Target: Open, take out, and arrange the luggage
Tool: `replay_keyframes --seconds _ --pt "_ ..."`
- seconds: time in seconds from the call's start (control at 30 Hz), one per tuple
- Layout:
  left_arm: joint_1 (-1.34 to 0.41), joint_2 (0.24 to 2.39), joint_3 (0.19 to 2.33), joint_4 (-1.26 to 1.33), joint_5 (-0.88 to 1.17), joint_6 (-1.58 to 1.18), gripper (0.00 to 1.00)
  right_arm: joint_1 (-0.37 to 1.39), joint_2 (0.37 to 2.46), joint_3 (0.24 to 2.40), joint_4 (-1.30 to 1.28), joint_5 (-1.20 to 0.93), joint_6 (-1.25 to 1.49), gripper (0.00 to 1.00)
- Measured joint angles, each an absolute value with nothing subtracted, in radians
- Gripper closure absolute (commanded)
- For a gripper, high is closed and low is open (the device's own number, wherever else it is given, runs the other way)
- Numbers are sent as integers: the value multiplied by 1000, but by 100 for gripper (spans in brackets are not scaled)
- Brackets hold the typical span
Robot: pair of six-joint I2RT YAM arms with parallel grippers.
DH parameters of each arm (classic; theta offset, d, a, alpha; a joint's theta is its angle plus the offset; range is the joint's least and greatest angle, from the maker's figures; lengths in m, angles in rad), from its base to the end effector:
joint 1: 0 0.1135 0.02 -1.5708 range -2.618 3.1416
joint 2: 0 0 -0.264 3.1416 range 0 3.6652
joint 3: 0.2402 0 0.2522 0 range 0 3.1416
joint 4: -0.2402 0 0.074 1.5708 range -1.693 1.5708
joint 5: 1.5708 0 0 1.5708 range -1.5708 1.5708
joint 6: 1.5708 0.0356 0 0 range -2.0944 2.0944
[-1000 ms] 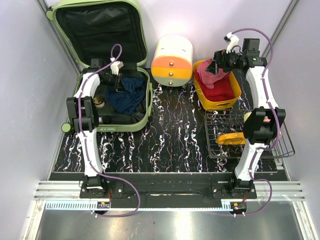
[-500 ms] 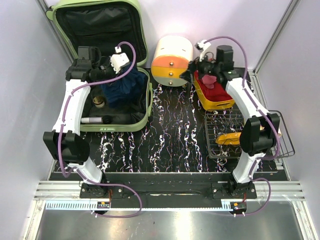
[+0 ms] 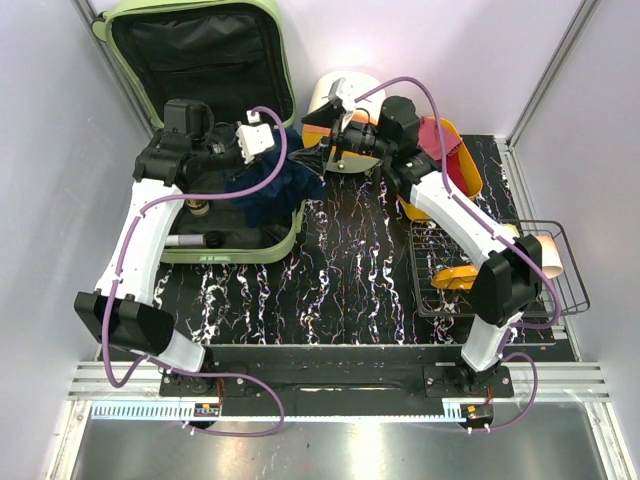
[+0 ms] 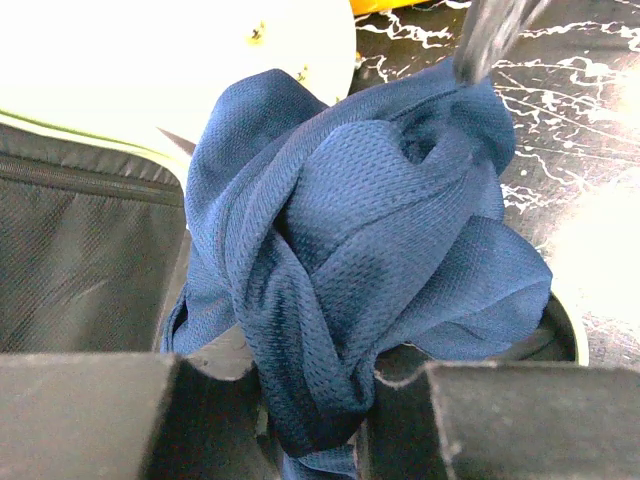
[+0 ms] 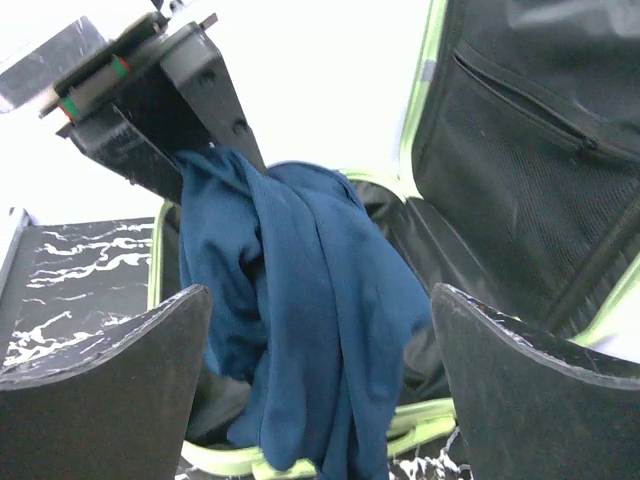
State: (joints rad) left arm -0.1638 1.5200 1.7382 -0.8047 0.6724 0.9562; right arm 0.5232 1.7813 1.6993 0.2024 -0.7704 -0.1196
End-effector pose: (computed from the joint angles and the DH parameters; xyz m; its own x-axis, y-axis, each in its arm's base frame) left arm 0.3097 -0.0737 0.4324 0.2075 0.6135 -0.7619 0.8148 0.3226 0.4817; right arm 0.3541 0.2328 0.4234 0.2175 0.0266 -0.9757 -0.9382 0.2814 -0.2015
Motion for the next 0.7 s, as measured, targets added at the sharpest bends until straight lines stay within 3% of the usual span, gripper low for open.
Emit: replay_keyframes --seconds 0.37,0.7 --pt "-192 1480 1708 -787 686 960 100 627 1781 1686 257 -751 -147 0" --pt "-192 1440 1695 -771 723 920 100 641 1816 1666 140 -646 -269 0"
